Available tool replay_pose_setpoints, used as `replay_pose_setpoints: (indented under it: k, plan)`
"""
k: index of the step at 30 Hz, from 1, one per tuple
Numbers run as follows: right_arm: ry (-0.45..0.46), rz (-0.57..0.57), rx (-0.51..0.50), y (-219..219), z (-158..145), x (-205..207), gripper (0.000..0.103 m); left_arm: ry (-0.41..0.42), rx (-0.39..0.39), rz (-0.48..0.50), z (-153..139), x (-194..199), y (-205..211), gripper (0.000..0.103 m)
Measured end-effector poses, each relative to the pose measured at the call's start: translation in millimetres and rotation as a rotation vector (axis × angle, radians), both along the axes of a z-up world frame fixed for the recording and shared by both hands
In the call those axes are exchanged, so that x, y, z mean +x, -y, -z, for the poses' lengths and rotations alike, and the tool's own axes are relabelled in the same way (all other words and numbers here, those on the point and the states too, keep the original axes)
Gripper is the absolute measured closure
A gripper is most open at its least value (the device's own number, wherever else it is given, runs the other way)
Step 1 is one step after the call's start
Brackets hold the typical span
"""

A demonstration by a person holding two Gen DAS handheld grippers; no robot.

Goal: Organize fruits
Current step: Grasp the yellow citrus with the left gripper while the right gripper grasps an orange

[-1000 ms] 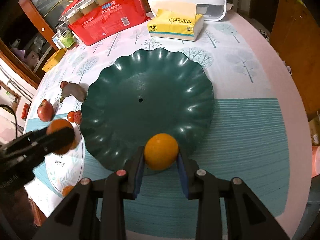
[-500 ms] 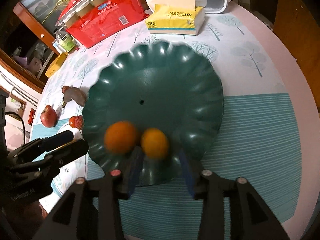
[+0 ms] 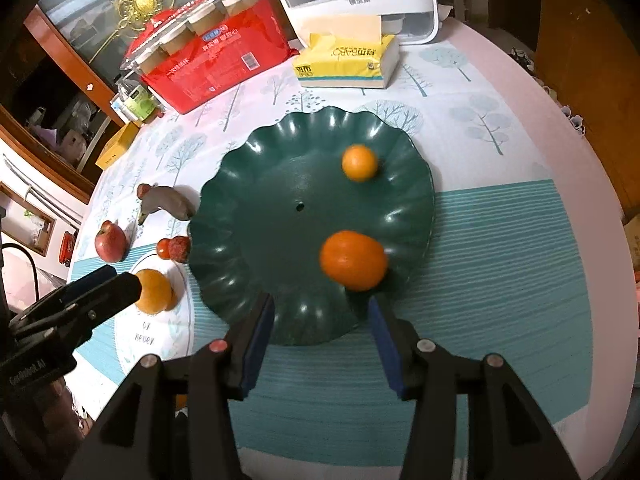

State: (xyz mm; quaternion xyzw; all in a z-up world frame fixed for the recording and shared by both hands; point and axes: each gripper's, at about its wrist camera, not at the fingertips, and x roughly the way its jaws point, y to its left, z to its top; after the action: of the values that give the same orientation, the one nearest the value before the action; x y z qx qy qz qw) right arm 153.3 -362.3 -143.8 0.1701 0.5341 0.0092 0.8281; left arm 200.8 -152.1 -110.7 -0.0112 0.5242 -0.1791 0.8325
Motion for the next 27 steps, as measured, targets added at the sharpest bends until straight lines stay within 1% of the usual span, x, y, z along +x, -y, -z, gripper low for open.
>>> replay_pose_setpoints:
  k: [8,12,18,22,27]
  plan:
    - [0.022,0.024,0.001,-20.0,-8.5,-22.3,0.053,0.002,0.011,0.000,-5.8,-15.3,-34.1,0.030]
    - [0.024,0.062,0.018,-32.4,-8.5,-33.3,0.053,-0.008,0.010,0.010,-5.7,-17.7,-56.2,0.030]
    - [0.020,0.121,0.047,-59.0,-5.4,-52.6,0.053,-0.028,0.034,0.062,-1.9,-15.4,-82.6,0.030]
    - [0.027,0.150,0.059,-80.1,-1.9,-64.8,0.053,-0.051,0.045,0.098,6.0,-8.4,-97.2,0.030]
    - [0.033,0.182,0.096,-105.3,3.5,-76.9,0.053,-0.077,0.029,0.155,18.7,0.5,-108.9,0.030]
